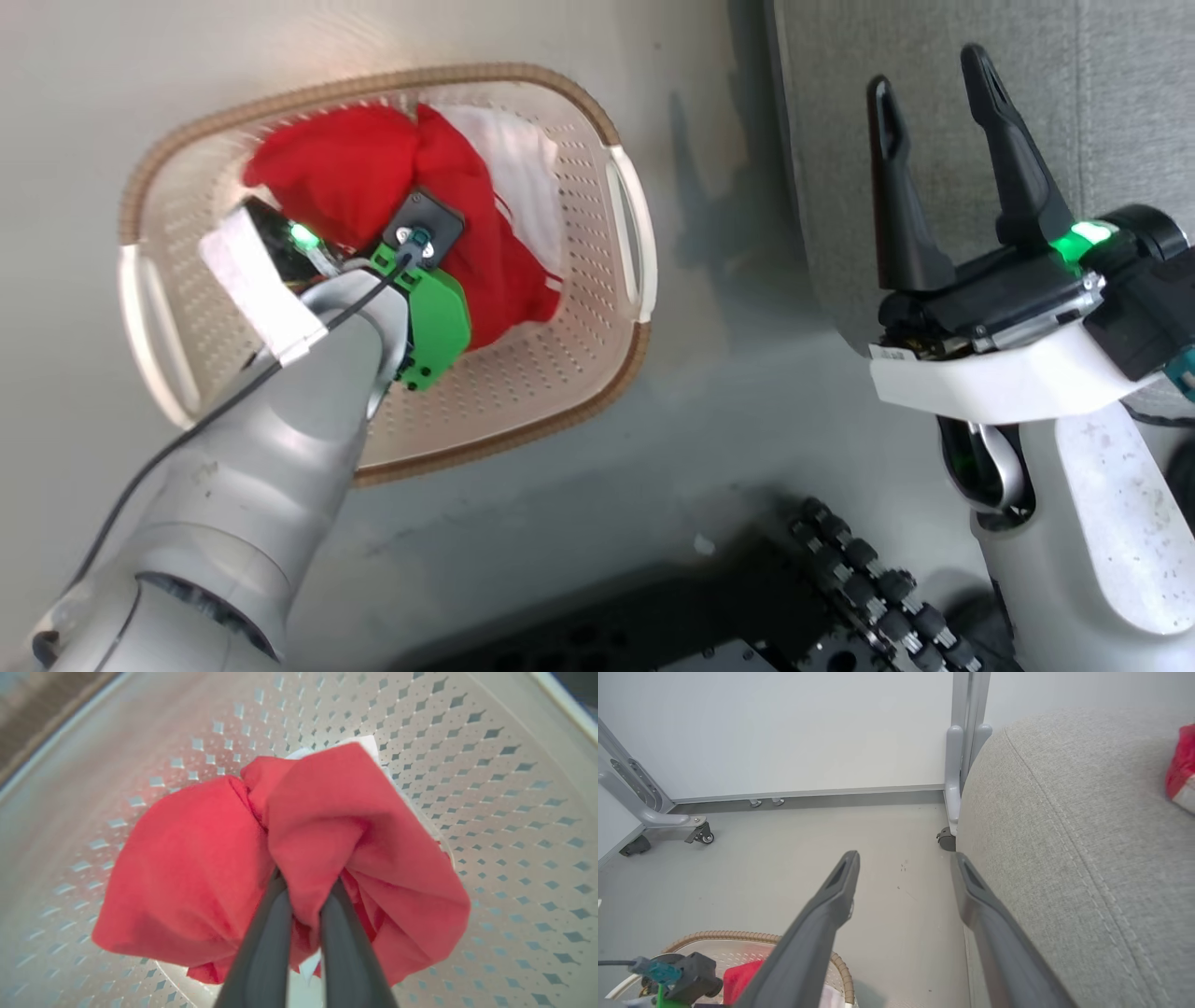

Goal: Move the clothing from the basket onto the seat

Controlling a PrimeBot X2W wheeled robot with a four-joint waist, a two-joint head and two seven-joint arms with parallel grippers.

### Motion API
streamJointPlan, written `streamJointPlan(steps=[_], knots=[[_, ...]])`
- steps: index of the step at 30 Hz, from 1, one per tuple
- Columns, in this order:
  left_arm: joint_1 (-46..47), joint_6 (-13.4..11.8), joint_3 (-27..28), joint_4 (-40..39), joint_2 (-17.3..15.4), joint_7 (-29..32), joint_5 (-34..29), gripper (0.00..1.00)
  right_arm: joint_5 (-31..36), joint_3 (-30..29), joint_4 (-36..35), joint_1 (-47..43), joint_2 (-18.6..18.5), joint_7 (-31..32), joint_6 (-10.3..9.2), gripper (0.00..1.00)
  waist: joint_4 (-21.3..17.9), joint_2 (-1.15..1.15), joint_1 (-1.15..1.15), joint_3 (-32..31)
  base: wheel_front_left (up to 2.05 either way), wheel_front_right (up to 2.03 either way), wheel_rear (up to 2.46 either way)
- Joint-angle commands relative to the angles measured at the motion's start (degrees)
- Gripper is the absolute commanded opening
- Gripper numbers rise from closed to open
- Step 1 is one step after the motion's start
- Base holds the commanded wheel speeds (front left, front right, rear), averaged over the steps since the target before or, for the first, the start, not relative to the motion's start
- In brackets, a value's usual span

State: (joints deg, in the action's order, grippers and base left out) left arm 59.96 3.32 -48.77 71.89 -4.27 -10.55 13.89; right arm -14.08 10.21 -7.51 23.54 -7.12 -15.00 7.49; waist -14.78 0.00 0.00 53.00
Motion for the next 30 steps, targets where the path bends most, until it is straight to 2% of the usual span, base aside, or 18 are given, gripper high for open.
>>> streamJointPlan(steps=[1,8,17,30], knots=[[-1.2,0.3,0.4,-0.6,0.5,-1.0,0.9,0.00,0.3,-0.3,0.2,-1.1,-0.6,-0.3,0.00,1.00,3.5,0.00,0.00,-5.6,0.00,0.00,0.00],[-5.7,0.7,1.8,-5.6,1.3,-3.9,5.0,0.00,1.2,-1.5,0.5,-4.4,-1.9,1.4,0.00,1.00,7.1,0.00,0.00,-14.1,0.00,0.00,0.00],[-13.1,-2.0,5.2,-19.2,1.4,-4.7,10.0,0.00,1.1,-3.9,-0.1,-9.7,-1.5,4.3,0.00,1.00,10.3,0.00,0.00,-24.3,0.00,0.00,0.00],[-24.3,-5.2,15.1,-48.1,-4.3,-4.7,8.9,0.00,1.2,-5.6,-2.3,-15.9,-0.5,8.0,0.00,1.00,12.4,0.00,0.00,-33.8,0.00,0.00,0.00]])
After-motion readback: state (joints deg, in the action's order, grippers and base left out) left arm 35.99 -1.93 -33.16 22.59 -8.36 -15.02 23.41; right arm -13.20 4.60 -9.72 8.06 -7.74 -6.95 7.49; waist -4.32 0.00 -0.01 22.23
